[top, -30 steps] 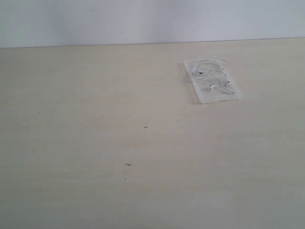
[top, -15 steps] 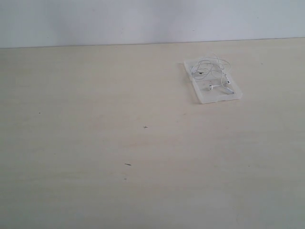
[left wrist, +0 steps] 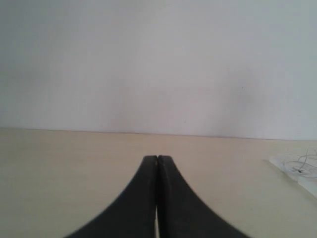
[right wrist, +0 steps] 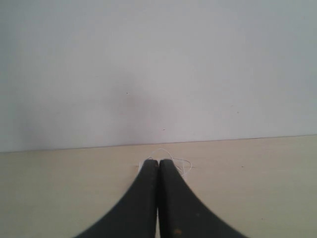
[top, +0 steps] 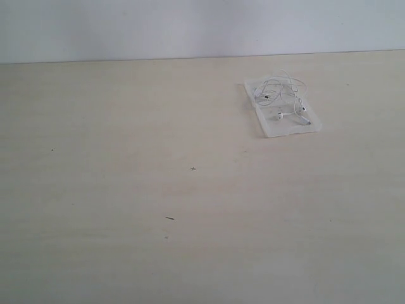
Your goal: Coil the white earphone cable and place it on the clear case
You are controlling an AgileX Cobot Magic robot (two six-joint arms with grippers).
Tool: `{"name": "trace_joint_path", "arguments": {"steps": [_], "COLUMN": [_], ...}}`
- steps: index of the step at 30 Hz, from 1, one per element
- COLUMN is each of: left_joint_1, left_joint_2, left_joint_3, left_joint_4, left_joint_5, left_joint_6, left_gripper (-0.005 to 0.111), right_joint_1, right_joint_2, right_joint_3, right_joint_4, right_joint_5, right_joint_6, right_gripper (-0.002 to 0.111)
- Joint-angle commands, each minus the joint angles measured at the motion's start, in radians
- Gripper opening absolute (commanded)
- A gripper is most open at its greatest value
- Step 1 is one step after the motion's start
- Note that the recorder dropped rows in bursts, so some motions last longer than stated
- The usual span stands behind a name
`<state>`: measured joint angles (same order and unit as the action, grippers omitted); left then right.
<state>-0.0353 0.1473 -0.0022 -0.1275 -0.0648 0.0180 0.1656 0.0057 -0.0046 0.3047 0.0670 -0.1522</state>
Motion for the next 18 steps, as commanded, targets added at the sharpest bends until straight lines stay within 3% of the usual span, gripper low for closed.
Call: {"name": "trace_joint_path", "arguments": {"steps": [1, 18], "left_joint_1": [0.019, 0.024], "left_joint_2": [-0.006, -0.006], "left_joint_3": [0.002, 0.002], "left_joint_4": [-0.042, -0.049], "left_joint_5": [0.065, 0.169], "left_joint_6": [0.026, 0.026], "left_gripper": [0.000, 0.000], "right_joint_1": [-0.003, -0.003], "right_joint_2": [-0.006, -0.006], "right_joint_3": [0.005, 0.005], "right_joint_4": [0.002, 0.002], "right_joint_5": [-0.001, -0.001], "right_joint_6": [0.000, 0.000], "right_gripper": [0.000, 0.000]}}
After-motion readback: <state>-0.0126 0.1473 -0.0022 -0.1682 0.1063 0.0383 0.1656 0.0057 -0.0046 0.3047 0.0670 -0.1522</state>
